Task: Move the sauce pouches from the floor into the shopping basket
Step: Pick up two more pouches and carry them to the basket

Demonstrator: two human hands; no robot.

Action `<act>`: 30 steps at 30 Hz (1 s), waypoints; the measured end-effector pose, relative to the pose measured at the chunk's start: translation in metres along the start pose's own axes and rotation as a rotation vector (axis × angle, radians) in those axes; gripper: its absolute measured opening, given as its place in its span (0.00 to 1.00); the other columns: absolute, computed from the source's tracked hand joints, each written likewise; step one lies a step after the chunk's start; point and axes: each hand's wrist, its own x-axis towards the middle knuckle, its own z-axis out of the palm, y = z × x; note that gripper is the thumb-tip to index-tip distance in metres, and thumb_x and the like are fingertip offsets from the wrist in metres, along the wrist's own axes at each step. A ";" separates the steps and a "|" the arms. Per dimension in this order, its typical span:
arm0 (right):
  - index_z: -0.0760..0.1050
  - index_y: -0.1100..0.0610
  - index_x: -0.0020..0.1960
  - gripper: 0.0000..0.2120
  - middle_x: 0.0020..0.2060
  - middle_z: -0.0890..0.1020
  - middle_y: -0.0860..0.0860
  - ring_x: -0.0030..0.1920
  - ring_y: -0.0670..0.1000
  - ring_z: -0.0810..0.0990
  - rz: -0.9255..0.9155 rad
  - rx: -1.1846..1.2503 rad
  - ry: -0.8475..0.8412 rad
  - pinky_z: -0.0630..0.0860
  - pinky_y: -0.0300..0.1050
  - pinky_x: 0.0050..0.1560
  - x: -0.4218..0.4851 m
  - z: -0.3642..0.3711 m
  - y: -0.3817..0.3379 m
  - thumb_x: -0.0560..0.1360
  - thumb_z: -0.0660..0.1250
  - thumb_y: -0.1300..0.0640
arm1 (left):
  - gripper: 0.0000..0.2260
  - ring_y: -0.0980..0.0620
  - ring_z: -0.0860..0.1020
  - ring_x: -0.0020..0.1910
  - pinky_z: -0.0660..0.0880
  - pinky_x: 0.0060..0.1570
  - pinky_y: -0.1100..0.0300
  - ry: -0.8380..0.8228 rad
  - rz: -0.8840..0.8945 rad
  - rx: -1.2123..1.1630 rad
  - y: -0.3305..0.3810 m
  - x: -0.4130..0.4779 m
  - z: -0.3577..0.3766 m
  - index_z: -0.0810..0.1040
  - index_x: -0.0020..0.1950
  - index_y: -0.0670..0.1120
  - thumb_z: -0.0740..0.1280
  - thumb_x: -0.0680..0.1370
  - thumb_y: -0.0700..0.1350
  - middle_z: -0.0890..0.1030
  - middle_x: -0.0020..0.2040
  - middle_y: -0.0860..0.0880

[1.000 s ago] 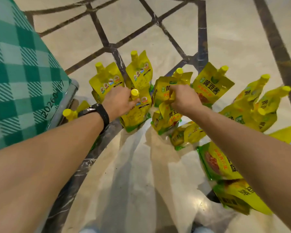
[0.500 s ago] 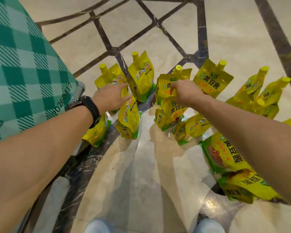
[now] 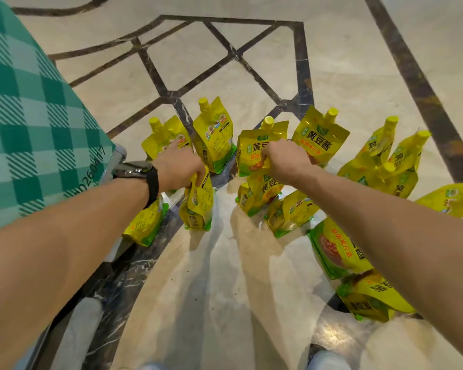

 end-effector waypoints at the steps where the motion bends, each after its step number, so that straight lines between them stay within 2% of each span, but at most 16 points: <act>1: 0.80 0.56 0.57 0.14 0.53 0.82 0.58 0.53 0.61 0.81 0.000 -0.008 -0.004 0.74 0.50 0.45 0.000 0.000 -0.001 0.73 0.68 0.67 | 0.10 0.47 0.73 0.67 0.49 0.75 0.33 0.032 -0.012 0.031 0.002 -0.001 0.001 0.82 0.53 0.59 0.73 0.75 0.45 0.82 0.55 0.51; 3: 0.80 0.56 0.57 0.15 0.53 0.82 0.58 0.53 0.61 0.81 -0.002 -0.018 -0.005 0.77 0.51 0.47 0.001 0.000 -0.005 0.73 0.68 0.68 | 0.09 0.48 0.69 0.72 0.38 0.73 0.30 0.084 -0.009 0.108 0.007 -0.003 0.000 0.82 0.56 0.59 0.72 0.76 0.52 0.83 0.56 0.52; 4: 0.80 0.57 0.57 0.15 0.54 0.81 0.58 0.53 0.61 0.81 -0.002 -0.019 -0.001 0.77 0.52 0.48 0.001 0.000 -0.007 0.73 0.68 0.68 | 0.10 0.48 0.68 0.73 0.36 0.72 0.30 0.101 -0.007 0.133 0.011 -0.005 -0.002 0.81 0.57 0.59 0.71 0.76 0.54 0.83 0.56 0.52; 6: 0.79 0.57 0.58 0.16 0.54 0.81 0.58 0.54 0.61 0.81 0.002 -0.014 0.009 0.77 0.53 0.50 0.003 0.001 -0.008 0.72 0.67 0.69 | 0.10 0.48 0.73 0.67 0.39 0.73 0.30 0.129 -0.001 0.091 0.012 -0.008 -0.005 0.81 0.57 0.57 0.70 0.77 0.56 0.83 0.52 0.52; 7: 0.79 0.57 0.58 0.16 0.54 0.81 0.58 0.54 0.61 0.81 0.004 -0.010 0.013 0.78 0.53 0.50 0.004 0.002 -0.008 0.73 0.66 0.69 | 0.11 0.47 0.77 0.63 0.44 0.74 0.32 0.130 0.002 0.038 0.011 -0.009 -0.006 0.81 0.57 0.55 0.70 0.77 0.57 0.83 0.51 0.51; 9: 0.79 0.57 0.57 0.16 0.54 0.80 0.58 0.54 0.61 0.81 0.008 -0.003 0.014 0.78 0.53 0.50 0.007 0.002 -0.007 0.73 0.67 0.69 | 0.15 0.45 0.80 0.56 0.62 0.71 0.42 0.124 0.001 -0.091 0.008 -0.013 -0.005 0.80 0.59 0.51 0.70 0.77 0.57 0.84 0.53 0.48; 10: 0.79 0.57 0.57 0.16 0.54 0.80 0.58 0.54 0.61 0.80 0.011 0.001 0.010 0.78 0.53 0.49 0.008 0.002 -0.006 0.72 0.67 0.69 | 0.17 0.44 0.80 0.55 0.71 0.63 0.47 0.121 -0.006 -0.163 0.007 -0.015 -0.001 0.80 0.61 0.49 0.70 0.78 0.57 0.84 0.54 0.47; 11: 0.80 0.56 0.57 0.15 0.54 0.81 0.58 0.53 0.61 0.80 0.014 0.007 0.002 0.77 0.52 0.47 0.009 0.002 -0.006 0.72 0.67 0.68 | 0.18 0.43 0.80 0.54 0.74 0.54 0.51 0.129 -0.011 -0.230 0.007 -0.016 0.003 0.79 0.63 0.48 0.70 0.78 0.57 0.84 0.55 0.45; 14: 0.80 0.55 0.57 0.14 0.52 0.82 0.57 0.53 0.60 0.81 0.021 0.008 -0.032 0.75 0.50 0.45 0.009 0.002 -0.005 0.73 0.68 0.67 | 0.17 0.42 0.80 0.52 0.74 0.46 0.53 0.181 0.000 -0.329 0.011 -0.017 0.015 0.79 0.63 0.48 0.70 0.78 0.55 0.83 0.51 0.45; 18: 0.82 0.54 0.55 0.12 0.51 0.83 0.57 0.52 0.60 0.81 0.003 -0.036 -0.028 0.76 0.49 0.47 0.008 0.005 -0.004 0.73 0.70 0.63 | 0.18 0.47 0.76 0.42 0.68 0.38 0.56 0.220 -0.053 -0.512 0.015 -0.016 0.021 0.77 0.61 0.50 0.75 0.74 0.52 0.75 0.37 0.53; 22: 0.82 0.52 0.54 0.11 0.50 0.83 0.56 0.52 0.60 0.81 -0.063 -0.089 0.012 0.74 0.49 0.50 0.008 0.006 -0.013 0.74 0.70 0.62 | 0.15 0.46 0.78 0.46 0.72 0.41 0.53 0.222 -0.133 -0.745 0.008 -0.014 0.036 0.77 0.50 0.42 0.78 0.72 0.48 0.80 0.43 0.48; 25: 0.80 0.51 0.57 0.13 0.54 0.81 0.56 0.55 0.60 0.80 -0.104 -0.083 0.023 0.69 0.49 0.46 0.010 0.003 -0.027 0.74 0.70 0.61 | 0.14 0.48 0.76 0.44 0.68 0.39 0.56 0.205 -0.095 -0.691 0.004 -0.012 0.032 0.78 0.51 0.44 0.77 0.72 0.49 0.79 0.43 0.49; 27: 0.80 0.52 0.57 0.14 0.54 0.80 0.56 0.54 0.61 0.80 -0.092 -0.047 -0.003 0.70 0.49 0.44 0.011 0.003 -0.032 0.73 0.71 0.61 | 0.14 0.49 0.74 0.44 0.64 0.39 0.58 0.174 -0.071 -0.676 -0.003 -0.013 0.030 0.77 0.52 0.47 0.77 0.72 0.49 0.77 0.43 0.50; 30: 0.79 0.54 0.58 0.16 0.54 0.81 0.56 0.53 0.60 0.80 -0.101 -0.035 -0.083 0.72 0.48 0.42 0.013 0.008 -0.033 0.71 0.73 0.60 | 0.14 0.47 0.76 0.45 0.70 0.41 0.55 0.108 -0.079 -0.724 -0.020 -0.016 0.036 0.76 0.49 0.47 0.78 0.72 0.48 0.79 0.44 0.49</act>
